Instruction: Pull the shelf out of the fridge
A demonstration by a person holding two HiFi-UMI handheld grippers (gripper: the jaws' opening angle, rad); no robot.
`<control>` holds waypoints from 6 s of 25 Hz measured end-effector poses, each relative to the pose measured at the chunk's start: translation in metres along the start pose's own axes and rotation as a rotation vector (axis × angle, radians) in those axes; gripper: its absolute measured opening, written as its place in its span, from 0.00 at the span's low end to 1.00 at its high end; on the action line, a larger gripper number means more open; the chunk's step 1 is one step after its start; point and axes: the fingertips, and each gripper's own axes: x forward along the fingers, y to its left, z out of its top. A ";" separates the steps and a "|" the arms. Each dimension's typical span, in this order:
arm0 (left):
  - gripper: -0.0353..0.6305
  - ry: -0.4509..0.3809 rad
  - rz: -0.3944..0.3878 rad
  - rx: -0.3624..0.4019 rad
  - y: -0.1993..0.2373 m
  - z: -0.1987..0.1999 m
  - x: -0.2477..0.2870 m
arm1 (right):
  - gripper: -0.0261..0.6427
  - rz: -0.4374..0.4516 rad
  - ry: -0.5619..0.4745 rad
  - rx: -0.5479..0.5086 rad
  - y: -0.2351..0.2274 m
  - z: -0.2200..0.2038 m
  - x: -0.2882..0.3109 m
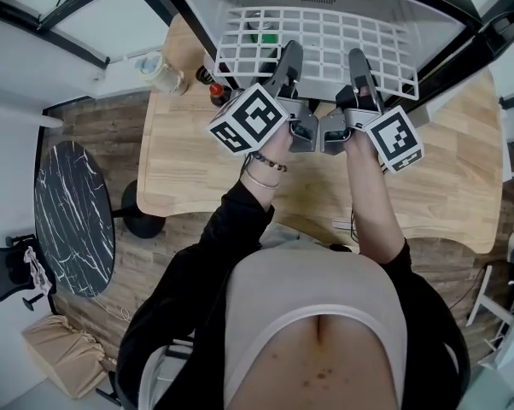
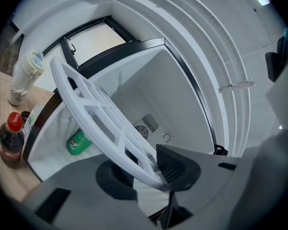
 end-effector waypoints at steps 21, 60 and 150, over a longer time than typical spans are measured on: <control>0.24 0.009 0.000 0.004 -0.004 -0.004 -0.013 | 0.21 -0.002 0.004 0.020 0.003 -0.004 -0.013; 0.22 0.037 -0.014 -0.033 -0.008 -0.012 -0.036 | 0.19 -0.008 0.013 0.024 0.007 -0.010 -0.037; 0.22 0.045 -0.022 -0.013 -0.024 -0.024 -0.083 | 0.19 0.026 0.077 -0.035 0.028 -0.018 -0.085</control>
